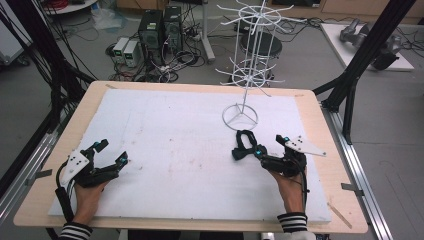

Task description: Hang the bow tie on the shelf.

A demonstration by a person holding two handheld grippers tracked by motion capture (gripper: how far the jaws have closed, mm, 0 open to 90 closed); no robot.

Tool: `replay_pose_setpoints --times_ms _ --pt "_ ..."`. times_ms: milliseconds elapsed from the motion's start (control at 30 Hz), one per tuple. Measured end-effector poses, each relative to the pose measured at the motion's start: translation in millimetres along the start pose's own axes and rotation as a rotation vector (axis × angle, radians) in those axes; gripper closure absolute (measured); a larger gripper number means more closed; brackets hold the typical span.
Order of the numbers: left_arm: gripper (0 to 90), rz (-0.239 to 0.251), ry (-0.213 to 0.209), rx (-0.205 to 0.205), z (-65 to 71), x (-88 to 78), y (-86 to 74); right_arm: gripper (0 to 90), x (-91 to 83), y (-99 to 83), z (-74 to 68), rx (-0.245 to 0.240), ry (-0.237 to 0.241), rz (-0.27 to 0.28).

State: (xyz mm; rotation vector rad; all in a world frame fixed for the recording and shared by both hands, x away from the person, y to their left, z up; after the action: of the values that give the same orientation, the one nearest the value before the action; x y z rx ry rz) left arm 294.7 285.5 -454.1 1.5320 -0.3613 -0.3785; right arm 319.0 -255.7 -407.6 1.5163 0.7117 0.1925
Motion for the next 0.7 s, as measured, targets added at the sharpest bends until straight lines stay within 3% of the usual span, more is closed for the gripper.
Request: replay_pose_setpoints --times_ms 233,367,467,700 --pt "15.9 -0.002 0.0 -0.002 0.1 0.2 -0.1 11.9 9.1 7.3 6.1 -0.012 -0.026 -0.06" --pt "15.9 -0.002 0.0 0.0 0.2 0.2 0.0 12.7 18.5 11.3 8.6 0.02 -0.011 -0.112" --pt "15.9 -0.002 0.0 -0.002 0.1 0.3 0.0 14.7 21.9 11.4 8.6 0.028 -0.007 -0.122" --pt "15.9 -0.004 0.0 -0.002 -0.1 0.2 0.0 19.0 35.1 9.8 12.8 0.035 -0.036 -0.204"
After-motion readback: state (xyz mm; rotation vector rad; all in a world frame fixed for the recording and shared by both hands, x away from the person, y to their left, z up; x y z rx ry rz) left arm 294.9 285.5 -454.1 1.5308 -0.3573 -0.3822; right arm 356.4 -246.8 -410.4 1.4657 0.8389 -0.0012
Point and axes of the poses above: each handheld gripper's, and its own axes: x roughly forward along the jaws, y roughly out of its top, z roughly to its right, the point moved 2 cm from there along x, roughly forward along the jaws, and after that the axes turned 3 degrees about y, right-handed, at the moved point
